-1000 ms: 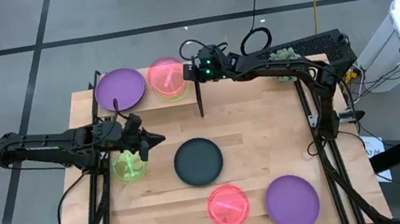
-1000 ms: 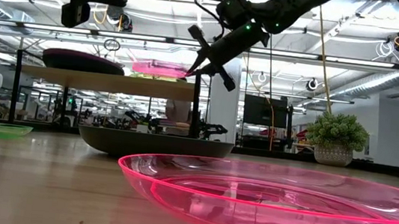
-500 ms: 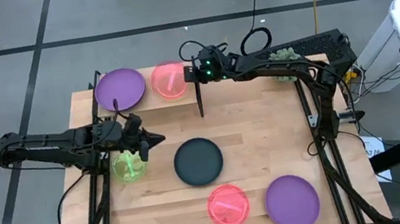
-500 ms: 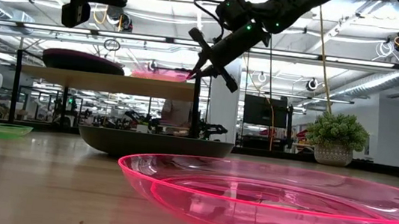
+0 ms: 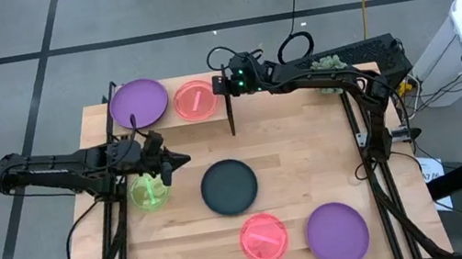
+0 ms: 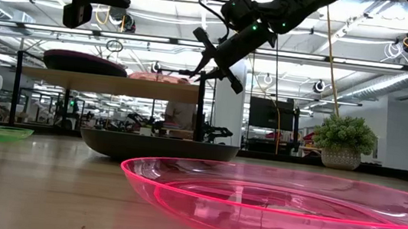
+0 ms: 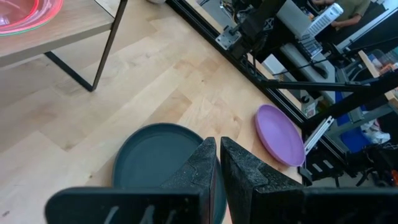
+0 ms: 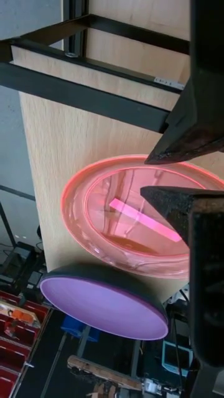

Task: Place and stack plates onto a shelf
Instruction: Stack the top pink plate on the green plate

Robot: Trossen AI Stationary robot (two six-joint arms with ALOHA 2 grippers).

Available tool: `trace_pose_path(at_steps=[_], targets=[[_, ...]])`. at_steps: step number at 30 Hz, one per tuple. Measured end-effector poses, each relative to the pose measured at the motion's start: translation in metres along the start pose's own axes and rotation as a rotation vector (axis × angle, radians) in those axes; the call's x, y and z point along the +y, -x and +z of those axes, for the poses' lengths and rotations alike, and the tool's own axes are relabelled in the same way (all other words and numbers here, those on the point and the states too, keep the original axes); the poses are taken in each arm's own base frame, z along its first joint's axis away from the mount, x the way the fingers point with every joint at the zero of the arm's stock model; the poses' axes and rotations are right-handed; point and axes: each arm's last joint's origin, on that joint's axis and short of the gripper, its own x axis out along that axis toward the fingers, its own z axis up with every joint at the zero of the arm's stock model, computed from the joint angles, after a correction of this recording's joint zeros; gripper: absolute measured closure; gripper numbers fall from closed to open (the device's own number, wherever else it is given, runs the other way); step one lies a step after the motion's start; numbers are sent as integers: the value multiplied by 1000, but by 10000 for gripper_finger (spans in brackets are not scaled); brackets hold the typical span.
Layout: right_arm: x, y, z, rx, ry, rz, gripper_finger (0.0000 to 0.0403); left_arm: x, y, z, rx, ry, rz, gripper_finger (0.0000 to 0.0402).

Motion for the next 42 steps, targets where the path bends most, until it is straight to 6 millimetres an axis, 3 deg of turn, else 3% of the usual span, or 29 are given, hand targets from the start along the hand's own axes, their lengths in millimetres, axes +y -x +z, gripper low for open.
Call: trace_pose_path(at_steps=[7,14,22,32,37,42], targets=[[2,11,8,-15,55,11,347,5,0,-4,29,-8,61,373],[23,51,18,12,276,137,348,9,1,-4,-16,-79,159,373],[50,86,-9,148,503,286,349,15,-11,-4,-73,-254,351,373],[78,107,-46,200,599,386,350,21,-53,-13,-42,-485,536,374],[83,121,-49,194,648,408,368,24,-74,-17,-72,-521,607,393],[76,132,-48,215,664,319,398,24,-82,-6,-177,-461,581,397]])
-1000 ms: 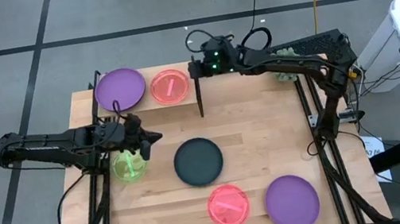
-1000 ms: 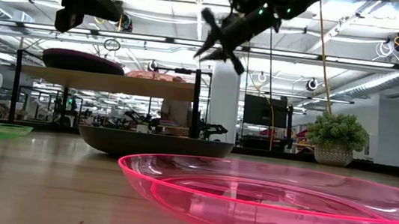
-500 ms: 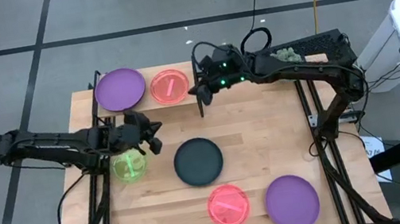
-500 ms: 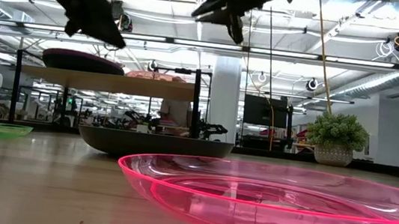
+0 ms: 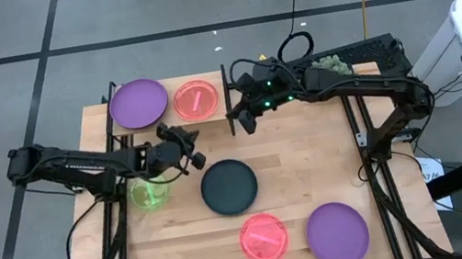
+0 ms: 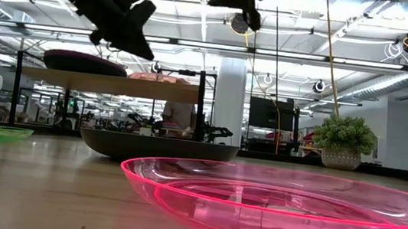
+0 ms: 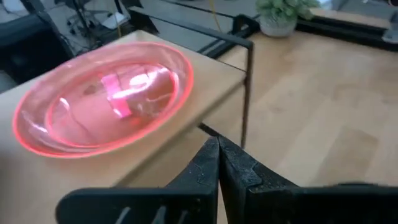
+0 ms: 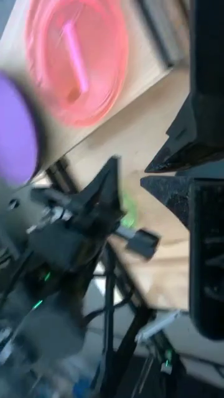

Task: Place and stack plates onto a shelf
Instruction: Stack the top pink plate on the green plate

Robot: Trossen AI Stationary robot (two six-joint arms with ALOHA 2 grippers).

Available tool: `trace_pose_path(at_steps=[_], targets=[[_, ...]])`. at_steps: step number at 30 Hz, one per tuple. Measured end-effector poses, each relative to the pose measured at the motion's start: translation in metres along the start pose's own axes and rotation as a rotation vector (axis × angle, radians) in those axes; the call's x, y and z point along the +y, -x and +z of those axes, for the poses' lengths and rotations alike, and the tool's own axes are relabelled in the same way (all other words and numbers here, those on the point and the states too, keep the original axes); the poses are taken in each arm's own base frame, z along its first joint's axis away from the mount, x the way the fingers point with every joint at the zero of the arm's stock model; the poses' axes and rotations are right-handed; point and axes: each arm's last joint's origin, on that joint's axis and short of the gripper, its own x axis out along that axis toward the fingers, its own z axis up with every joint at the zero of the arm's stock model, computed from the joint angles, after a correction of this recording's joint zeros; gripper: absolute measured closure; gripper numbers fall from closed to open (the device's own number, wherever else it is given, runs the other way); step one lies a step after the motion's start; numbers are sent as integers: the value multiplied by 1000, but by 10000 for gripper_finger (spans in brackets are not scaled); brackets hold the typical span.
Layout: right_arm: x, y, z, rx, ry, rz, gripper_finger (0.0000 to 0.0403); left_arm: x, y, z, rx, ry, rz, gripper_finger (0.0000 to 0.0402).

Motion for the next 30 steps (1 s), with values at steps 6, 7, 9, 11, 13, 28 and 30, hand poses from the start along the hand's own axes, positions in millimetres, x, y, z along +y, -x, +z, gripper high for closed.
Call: trace_pose_path(at_steps=[6,7,9,11,13,28,30], targets=[[-3,12,1,-3,12,-46,398,15,-11,6,-13,42,70,397],[-3,13,1,2,10,-49,398,18,-12,6,-12,46,81,397],[-3,14,2,-4,14,-48,401,23,-15,7,-9,52,100,397],[-3,14,2,-4,20,-48,402,26,-17,7,0,55,113,397],[-3,13,2,-3,28,-52,402,29,-19,7,2,63,124,398],[-7,14,2,-1,54,-86,403,32,-19,-1,77,39,130,398],[-7,14,2,2,60,-87,403,34,-20,-1,83,39,139,398]])
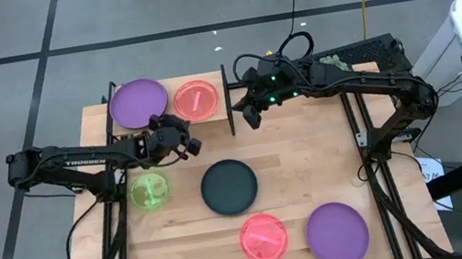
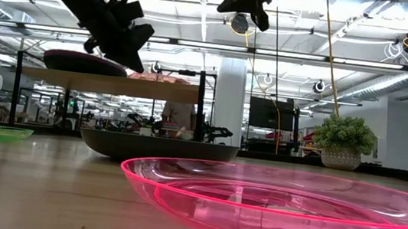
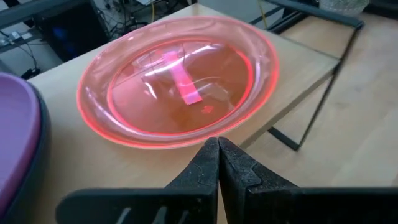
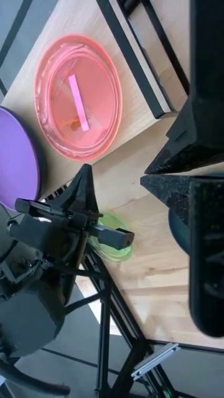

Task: Place and stack plates onto a shelf
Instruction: Stack the top pink plate on the green plate, then stack the black plate on the purple plate

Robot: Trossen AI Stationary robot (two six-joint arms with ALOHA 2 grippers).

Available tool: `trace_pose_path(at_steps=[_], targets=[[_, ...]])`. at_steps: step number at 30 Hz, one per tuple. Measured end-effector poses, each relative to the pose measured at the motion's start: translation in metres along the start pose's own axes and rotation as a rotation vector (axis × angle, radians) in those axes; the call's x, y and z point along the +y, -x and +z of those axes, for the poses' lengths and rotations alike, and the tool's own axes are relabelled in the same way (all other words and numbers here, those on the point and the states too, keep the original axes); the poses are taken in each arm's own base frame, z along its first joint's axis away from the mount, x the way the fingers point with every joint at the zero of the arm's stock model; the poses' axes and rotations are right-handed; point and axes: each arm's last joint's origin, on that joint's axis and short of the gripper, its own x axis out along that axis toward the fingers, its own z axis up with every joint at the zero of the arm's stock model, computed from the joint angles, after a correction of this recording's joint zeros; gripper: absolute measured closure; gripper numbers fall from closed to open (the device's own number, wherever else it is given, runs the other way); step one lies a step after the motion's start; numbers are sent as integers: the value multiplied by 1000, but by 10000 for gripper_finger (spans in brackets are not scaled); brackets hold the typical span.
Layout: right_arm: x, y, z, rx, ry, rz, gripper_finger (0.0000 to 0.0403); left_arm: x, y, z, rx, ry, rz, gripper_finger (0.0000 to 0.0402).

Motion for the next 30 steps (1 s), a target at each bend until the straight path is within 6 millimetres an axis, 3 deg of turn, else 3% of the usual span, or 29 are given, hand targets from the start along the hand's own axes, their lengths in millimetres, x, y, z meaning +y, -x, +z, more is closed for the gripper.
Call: trace_pose_path(at_steps=[8,16,23,30], targets=[[-3,1,1,-3,8,-9,403,9,-6,1,16,11,36,398],[-4,1,1,0,6,-10,403,8,-6,1,39,24,-36,398],[-4,1,1,0,6,-8,403,-4,3,0,46,55,-157,398],[-3,1,1,2,-32,-6,403,-26,25,-8,62,87,-276,399]])
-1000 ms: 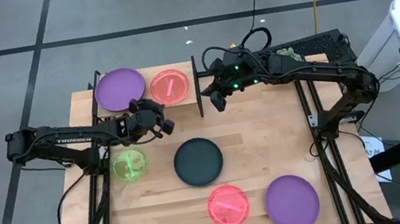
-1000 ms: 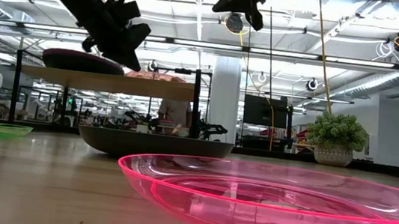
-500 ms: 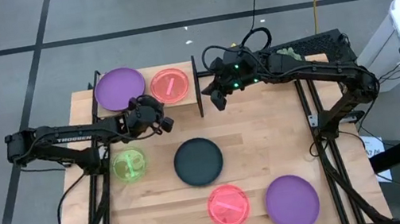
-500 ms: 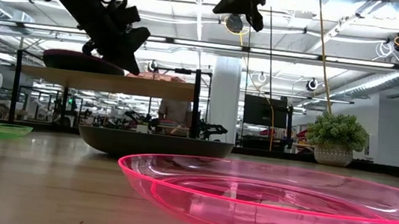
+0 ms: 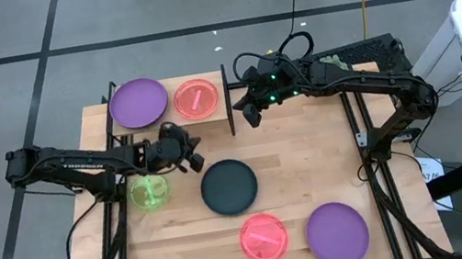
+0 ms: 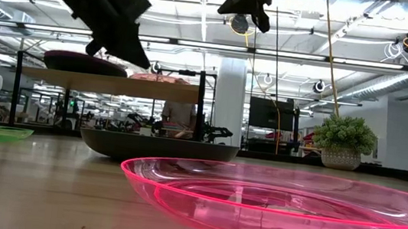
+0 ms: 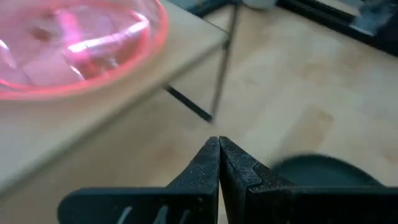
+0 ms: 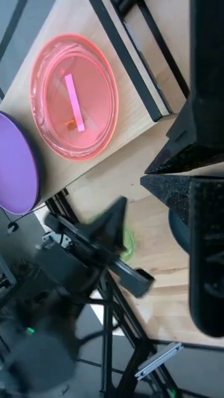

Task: Place and stack plates onto a shelf
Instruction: Stack the black plate on the purple plate

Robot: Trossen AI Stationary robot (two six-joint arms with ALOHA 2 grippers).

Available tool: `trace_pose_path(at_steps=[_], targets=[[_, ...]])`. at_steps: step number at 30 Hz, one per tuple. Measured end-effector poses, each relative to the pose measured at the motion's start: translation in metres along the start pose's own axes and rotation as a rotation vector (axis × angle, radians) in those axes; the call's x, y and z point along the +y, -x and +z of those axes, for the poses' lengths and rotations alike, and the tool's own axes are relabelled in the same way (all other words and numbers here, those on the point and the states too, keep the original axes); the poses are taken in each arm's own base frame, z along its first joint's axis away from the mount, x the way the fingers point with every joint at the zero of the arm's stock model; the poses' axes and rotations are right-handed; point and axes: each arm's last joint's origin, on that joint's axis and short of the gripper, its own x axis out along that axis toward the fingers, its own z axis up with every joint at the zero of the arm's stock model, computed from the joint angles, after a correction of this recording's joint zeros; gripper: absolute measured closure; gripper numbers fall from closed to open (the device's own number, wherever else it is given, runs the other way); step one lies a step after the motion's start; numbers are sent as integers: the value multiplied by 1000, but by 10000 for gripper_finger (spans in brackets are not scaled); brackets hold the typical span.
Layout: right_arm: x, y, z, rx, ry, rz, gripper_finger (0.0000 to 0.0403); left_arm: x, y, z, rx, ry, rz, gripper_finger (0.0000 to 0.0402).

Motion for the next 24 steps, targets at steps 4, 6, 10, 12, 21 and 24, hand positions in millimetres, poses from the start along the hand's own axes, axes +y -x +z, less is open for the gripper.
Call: trace_pose_path(at_steps=[4,6,10,12,21,24], targets=[[2,0,-1,9,-48,7,403,-15,9,-9,45,64,-86,399],[5,-1,-4,22,-65,12,403,-21,14,-16,91,101,-118,399],[14,-2,-10,56,-79,24,403,-31,24,-29,171,176,-155,399],[19,-2,-13,79,-81,30,403,-35,29,-34,203,205,-169,399],[35,-2,-35,227,-134,15,403,-41,42,-53,324,319,-128,399],[39,-1,-44,295,-135,-4,403,-38,44,-57,377,378,-96,398]])
